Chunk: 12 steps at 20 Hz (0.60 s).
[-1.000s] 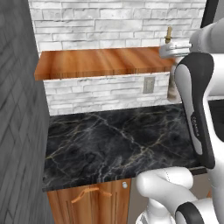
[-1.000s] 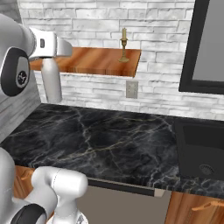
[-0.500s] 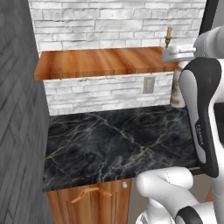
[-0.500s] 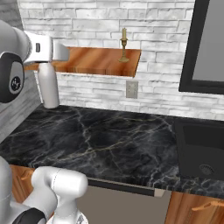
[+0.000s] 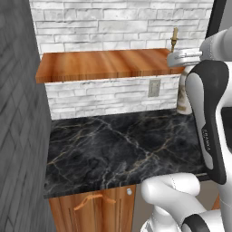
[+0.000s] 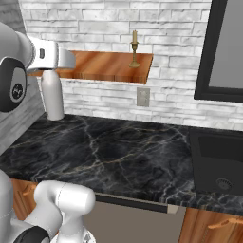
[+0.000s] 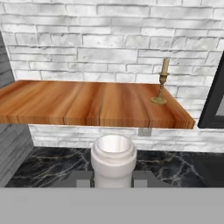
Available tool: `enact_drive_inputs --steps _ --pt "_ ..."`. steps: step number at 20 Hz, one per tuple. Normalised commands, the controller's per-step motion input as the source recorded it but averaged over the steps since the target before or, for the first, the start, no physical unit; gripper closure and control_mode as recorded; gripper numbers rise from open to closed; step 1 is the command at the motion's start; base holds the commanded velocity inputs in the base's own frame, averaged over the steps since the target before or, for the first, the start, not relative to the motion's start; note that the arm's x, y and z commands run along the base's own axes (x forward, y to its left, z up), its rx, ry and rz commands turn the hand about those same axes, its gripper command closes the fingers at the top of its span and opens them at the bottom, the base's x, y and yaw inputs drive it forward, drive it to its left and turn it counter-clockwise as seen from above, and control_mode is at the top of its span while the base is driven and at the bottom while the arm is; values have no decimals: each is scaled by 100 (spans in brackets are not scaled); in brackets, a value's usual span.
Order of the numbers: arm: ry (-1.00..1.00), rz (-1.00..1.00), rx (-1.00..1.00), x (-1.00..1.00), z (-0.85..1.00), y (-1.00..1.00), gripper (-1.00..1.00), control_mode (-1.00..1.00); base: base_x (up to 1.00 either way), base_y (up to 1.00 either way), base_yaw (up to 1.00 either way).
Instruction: Get the candle and the liquor from the cabinet and move them to the dining counter.
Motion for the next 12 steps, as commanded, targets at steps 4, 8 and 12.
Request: enact_drive_inputs --steps 4,8,12 --pt "2 0 0 0 -18 0 100 -100 0 0 0" --pt "1 0 0 0 -23 0 100 -100 0 0 0" --pt "1 0 0 0 -19 0 100 -100 0 0 0"
